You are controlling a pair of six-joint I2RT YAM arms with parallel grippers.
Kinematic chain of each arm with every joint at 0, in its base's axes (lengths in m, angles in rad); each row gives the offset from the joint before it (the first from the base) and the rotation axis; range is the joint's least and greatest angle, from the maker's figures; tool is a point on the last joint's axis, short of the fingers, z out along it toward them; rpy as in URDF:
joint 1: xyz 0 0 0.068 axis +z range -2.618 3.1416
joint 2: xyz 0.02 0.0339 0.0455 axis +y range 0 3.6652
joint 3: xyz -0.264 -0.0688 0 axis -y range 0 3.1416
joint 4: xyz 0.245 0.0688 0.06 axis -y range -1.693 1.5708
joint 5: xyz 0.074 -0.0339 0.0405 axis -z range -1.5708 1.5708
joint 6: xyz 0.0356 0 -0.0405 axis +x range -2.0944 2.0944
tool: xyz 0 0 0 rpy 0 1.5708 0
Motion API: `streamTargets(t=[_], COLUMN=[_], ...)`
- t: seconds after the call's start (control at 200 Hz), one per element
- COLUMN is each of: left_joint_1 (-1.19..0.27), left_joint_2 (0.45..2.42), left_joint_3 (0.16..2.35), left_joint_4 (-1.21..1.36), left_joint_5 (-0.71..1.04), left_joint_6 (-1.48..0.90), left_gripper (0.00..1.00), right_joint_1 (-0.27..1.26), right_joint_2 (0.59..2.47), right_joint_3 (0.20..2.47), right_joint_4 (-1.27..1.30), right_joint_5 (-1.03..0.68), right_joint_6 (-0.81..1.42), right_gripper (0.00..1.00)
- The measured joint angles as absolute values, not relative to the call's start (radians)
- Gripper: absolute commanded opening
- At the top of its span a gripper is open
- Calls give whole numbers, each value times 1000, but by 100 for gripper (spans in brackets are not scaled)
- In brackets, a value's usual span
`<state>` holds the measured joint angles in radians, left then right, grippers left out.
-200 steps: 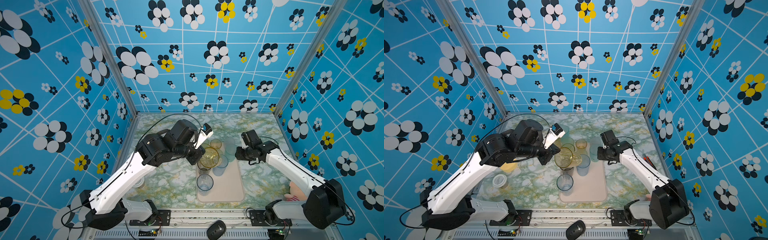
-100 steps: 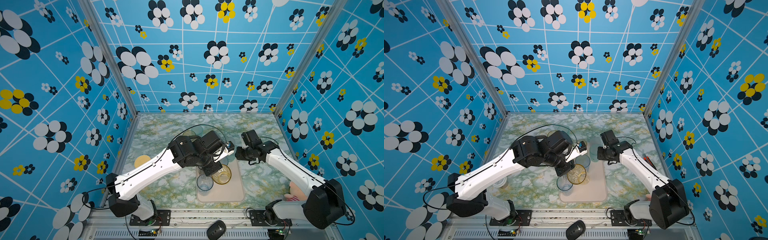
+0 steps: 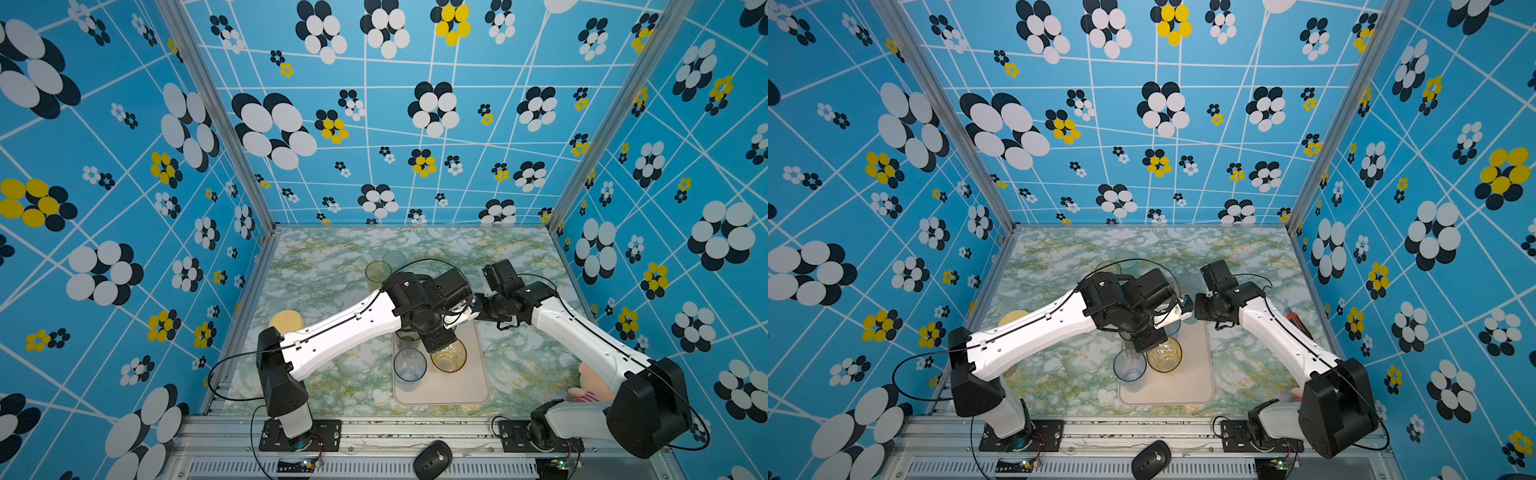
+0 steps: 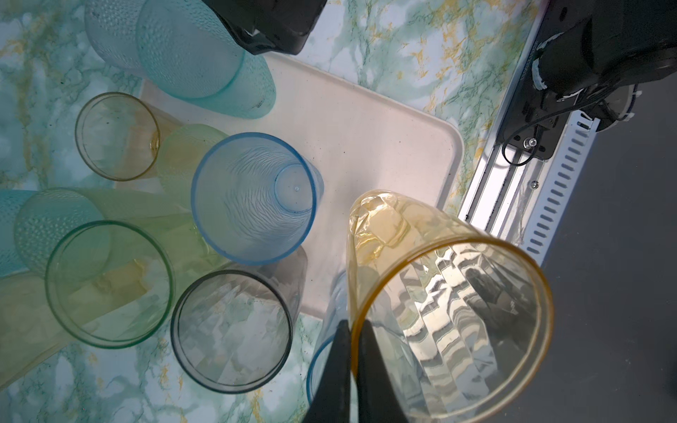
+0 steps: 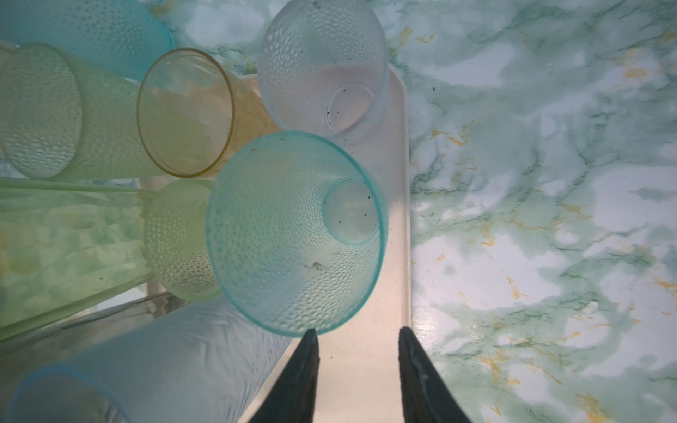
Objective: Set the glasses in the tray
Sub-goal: 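Carry the amber glass over the tray with the left gripper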
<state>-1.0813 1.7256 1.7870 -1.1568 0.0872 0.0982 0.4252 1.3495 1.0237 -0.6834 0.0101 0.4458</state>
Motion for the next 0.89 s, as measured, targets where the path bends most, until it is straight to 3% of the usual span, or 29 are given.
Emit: streamTargets(t=[0.895], left_joint_1=[-1019], left_joint_2=[1891], left_joint_3=[1781], left_joint_4=[-1129], left_joint_5=[110], left_joint_6=[122], left_gripper=[0], right_joint_1=[425], right_joint_2=[1349], right_joint_3=[1024], right_joint_4=[-683], right_joint_5=[13], right_joint_6=[435], right_gripper=[39])
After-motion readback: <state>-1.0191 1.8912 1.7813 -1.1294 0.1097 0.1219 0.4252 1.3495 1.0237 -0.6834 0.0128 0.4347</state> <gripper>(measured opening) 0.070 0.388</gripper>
